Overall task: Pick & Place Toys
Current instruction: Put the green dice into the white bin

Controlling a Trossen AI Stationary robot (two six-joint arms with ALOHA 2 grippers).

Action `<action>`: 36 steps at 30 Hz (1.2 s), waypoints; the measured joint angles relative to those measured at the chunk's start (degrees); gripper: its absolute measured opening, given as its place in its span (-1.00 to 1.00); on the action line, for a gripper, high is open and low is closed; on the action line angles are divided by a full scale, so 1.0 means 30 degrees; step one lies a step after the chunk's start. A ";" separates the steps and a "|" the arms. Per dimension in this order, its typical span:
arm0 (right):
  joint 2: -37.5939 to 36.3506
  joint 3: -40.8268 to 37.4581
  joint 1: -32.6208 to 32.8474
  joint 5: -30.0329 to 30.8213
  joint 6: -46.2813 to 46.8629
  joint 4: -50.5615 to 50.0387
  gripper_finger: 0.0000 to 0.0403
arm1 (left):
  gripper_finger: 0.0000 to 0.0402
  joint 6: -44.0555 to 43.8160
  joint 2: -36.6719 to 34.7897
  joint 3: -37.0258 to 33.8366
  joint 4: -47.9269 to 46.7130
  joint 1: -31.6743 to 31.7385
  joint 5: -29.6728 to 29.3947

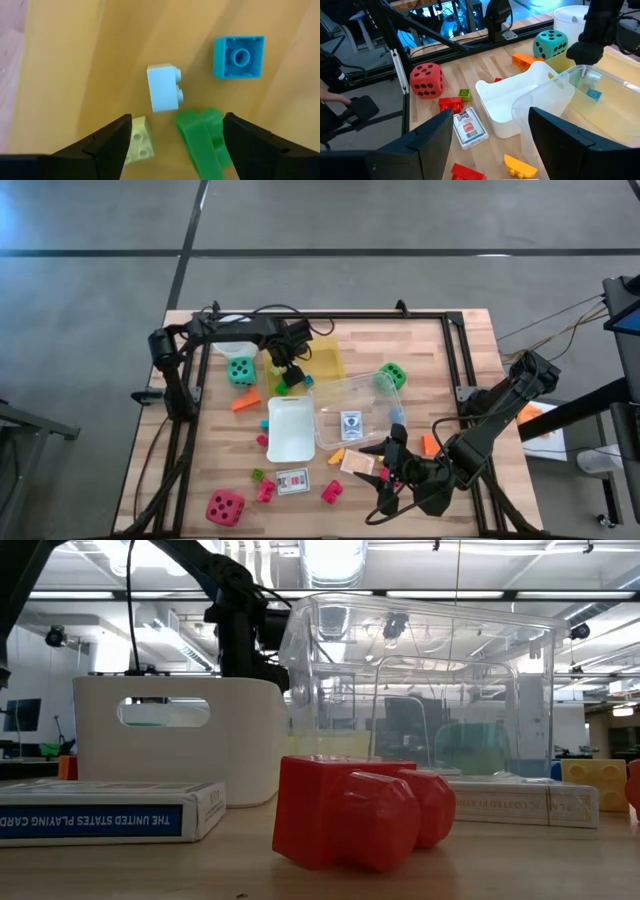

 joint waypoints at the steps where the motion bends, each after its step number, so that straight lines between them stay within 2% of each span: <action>1: 0.0000 0.0006 0.0006 0.0000 -0.0004 0.0001 0.27 | 0.49 0.0002 -0.0015 0.0125 -0.0196 0.0000 0.0000; 8: 0.0000 0.0000 0.0005 0.0000 0.0003 -0.0011 0.27 | 0.49 -0.0005 -0.1723 0.0182 -0.0478 -0.0015 -0.0044; 17: 0.0000 -0.0001 0.0004 0.0000 0.0003 -0.0002 0.27 | 0.49 -0.1585 -0.5906 -0.0344 -0.1437 -0.0717 -0.0075; 27: 0.0000 -0.0001 0.0006 0.0000 0.0003 -0.0006 0.27 | 0.49 -0.5883 -1.0868 -0.3598 -0.0315 -0.2621 -0.0222; 36: 0.0000 0.0006 -0.0001 0.0000 0.0003 -0.0006 0.27 | 0.49 -0.7499 -1.2825 -0.6021 0.0355 -0.4325 -0.0228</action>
